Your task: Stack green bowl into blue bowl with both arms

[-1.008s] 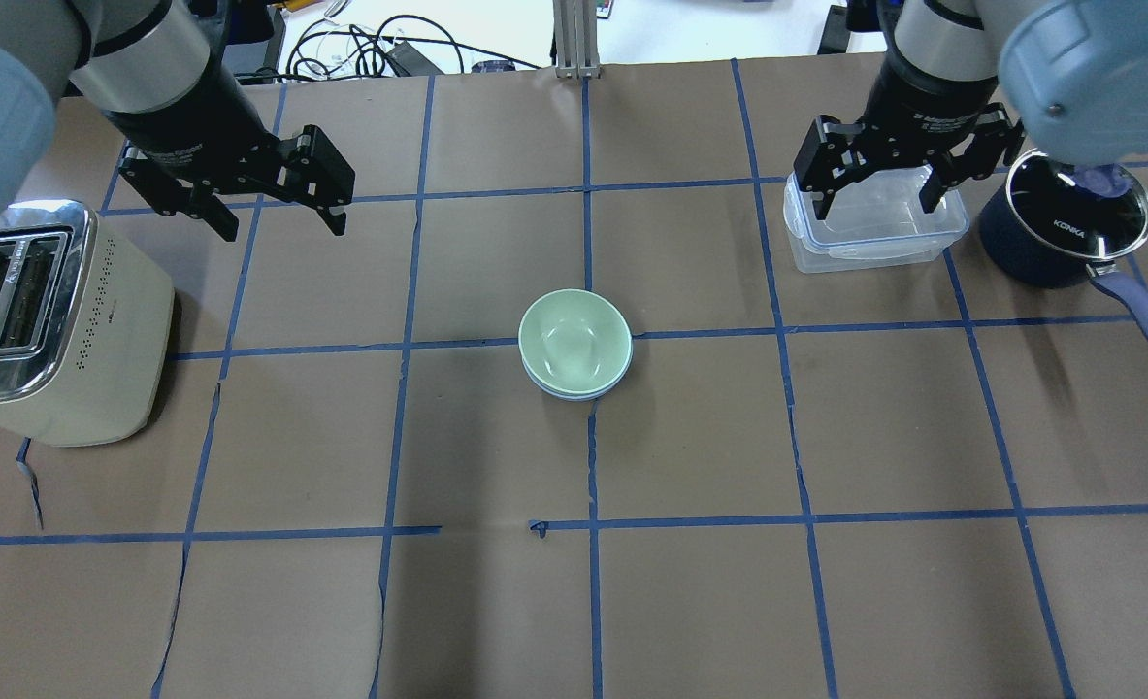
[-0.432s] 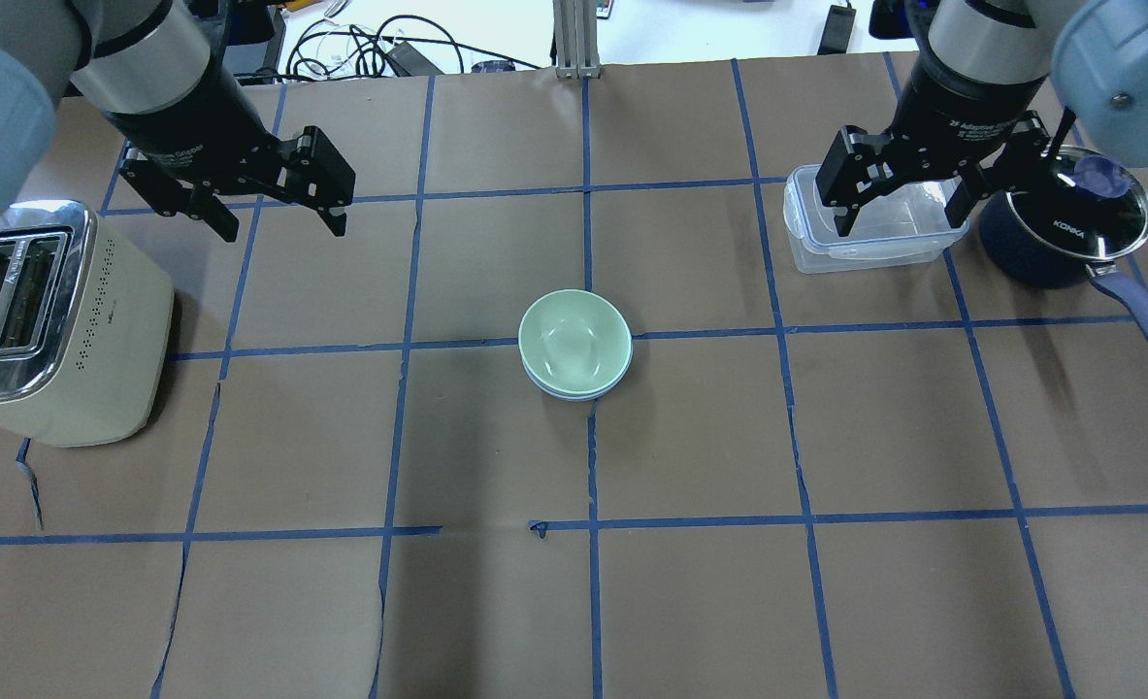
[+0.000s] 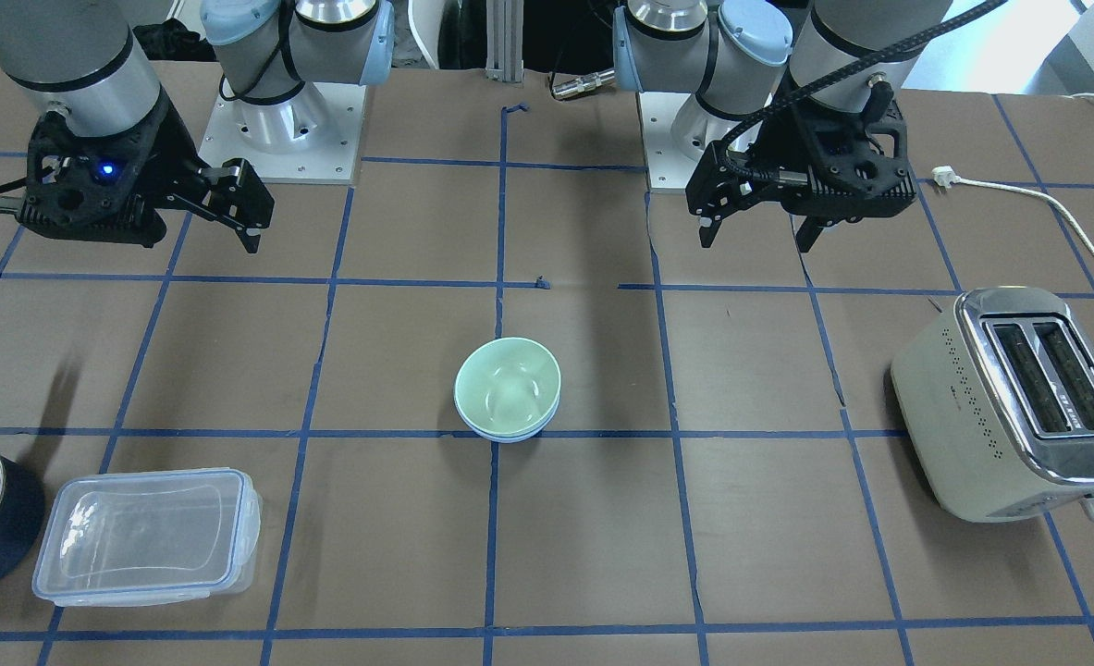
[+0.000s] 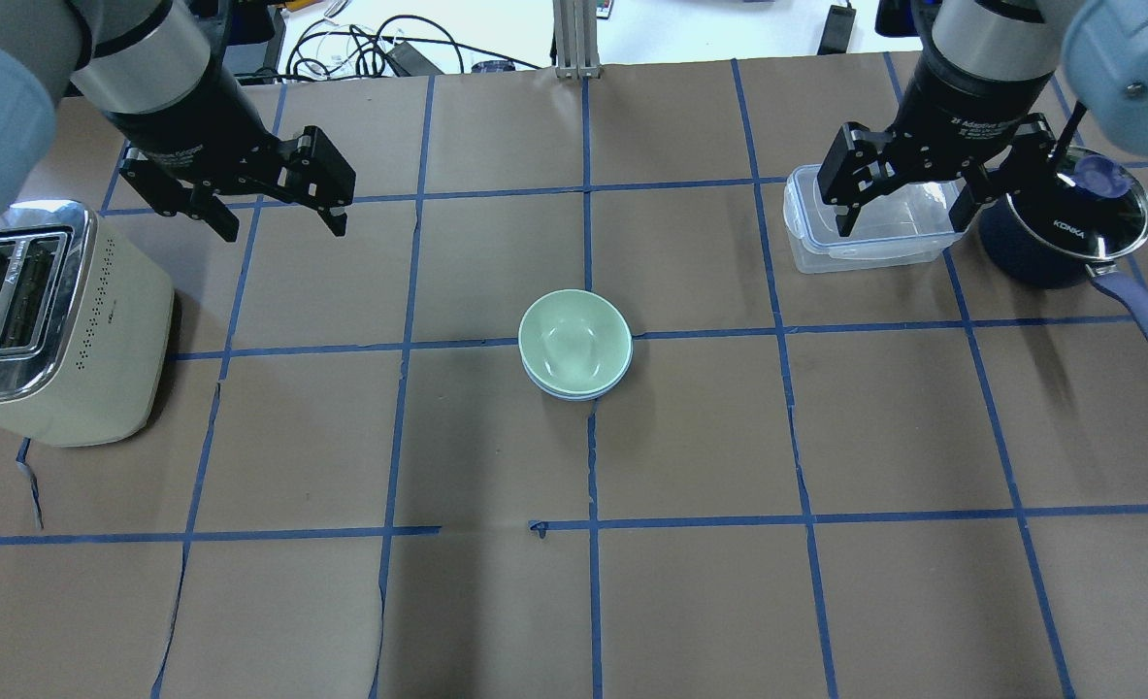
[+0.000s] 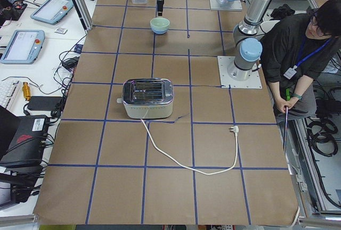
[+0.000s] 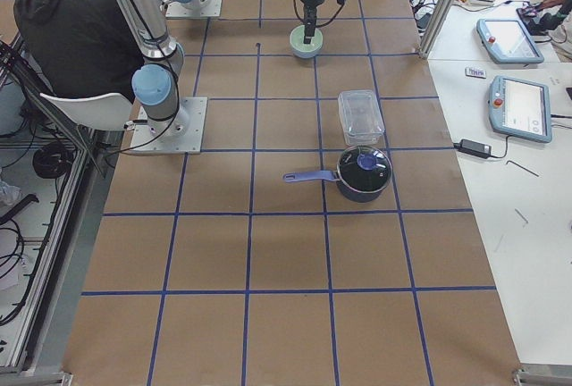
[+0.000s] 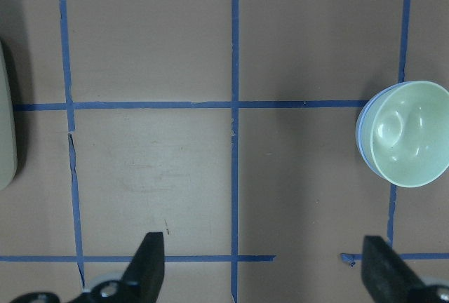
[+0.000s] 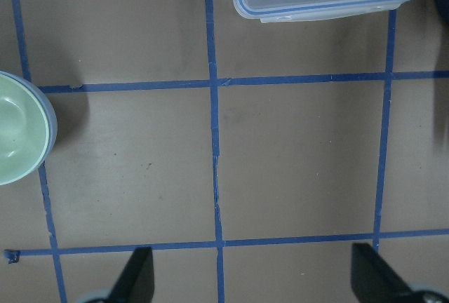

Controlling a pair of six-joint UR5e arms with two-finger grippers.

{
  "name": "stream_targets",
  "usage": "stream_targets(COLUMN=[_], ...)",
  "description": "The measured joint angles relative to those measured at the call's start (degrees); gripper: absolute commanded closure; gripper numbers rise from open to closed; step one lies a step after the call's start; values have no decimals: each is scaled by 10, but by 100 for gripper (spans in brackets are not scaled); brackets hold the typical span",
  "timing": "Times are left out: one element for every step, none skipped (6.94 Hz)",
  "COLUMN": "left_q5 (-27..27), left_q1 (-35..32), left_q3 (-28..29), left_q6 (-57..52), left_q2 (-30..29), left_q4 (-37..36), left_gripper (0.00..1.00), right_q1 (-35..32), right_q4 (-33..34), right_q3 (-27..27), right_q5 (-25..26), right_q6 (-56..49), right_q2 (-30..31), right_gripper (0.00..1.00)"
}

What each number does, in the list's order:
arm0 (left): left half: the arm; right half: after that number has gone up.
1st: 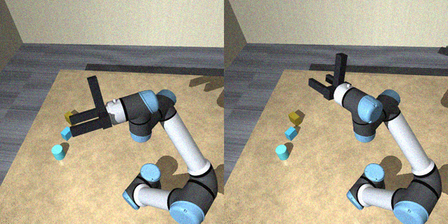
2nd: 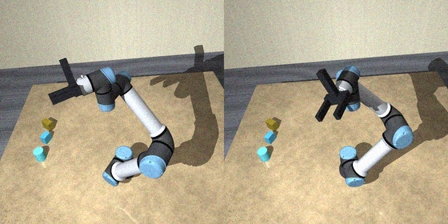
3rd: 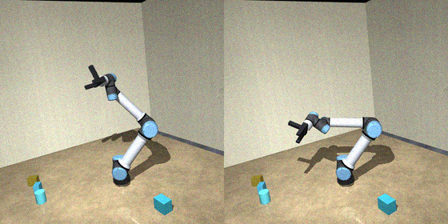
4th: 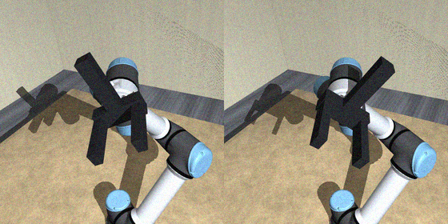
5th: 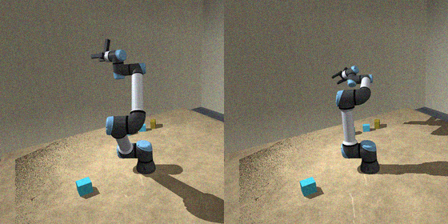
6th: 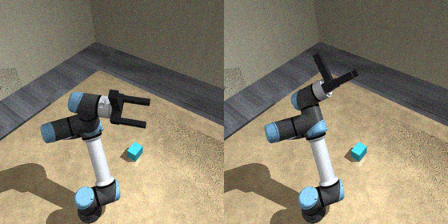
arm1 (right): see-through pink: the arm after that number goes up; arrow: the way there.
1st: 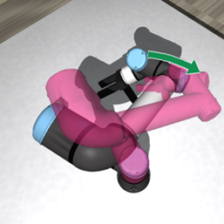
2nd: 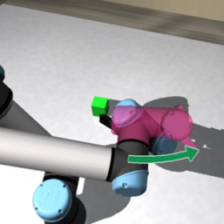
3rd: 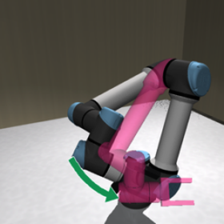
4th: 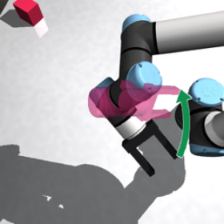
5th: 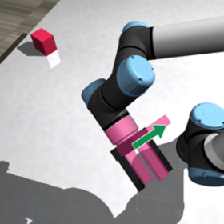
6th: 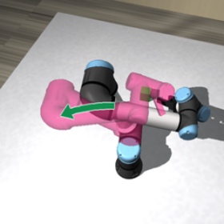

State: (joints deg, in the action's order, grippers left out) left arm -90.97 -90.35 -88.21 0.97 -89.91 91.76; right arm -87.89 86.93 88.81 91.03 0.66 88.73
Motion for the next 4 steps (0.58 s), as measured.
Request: stream_targets(left_q5=[0,0,0,0], left_q1=[0,0,0,0], left_q3=[0,0,0,0], left_q6=[0,0,0,0], left_q2=[0,0,0,0], left_q4=[0,0,0,0], left_gripper=[0,0,0,0], right_q1=[-1,-2,-2,-2], right_q4=[-1,-3,-6,-7], right_q3=[0,0,0,1], right_q5=[-7,-11,-12,-13], right_q6=[13,18,20,20], right_q2=[4,7,10,10], right_gripper=[0,0,0,0])
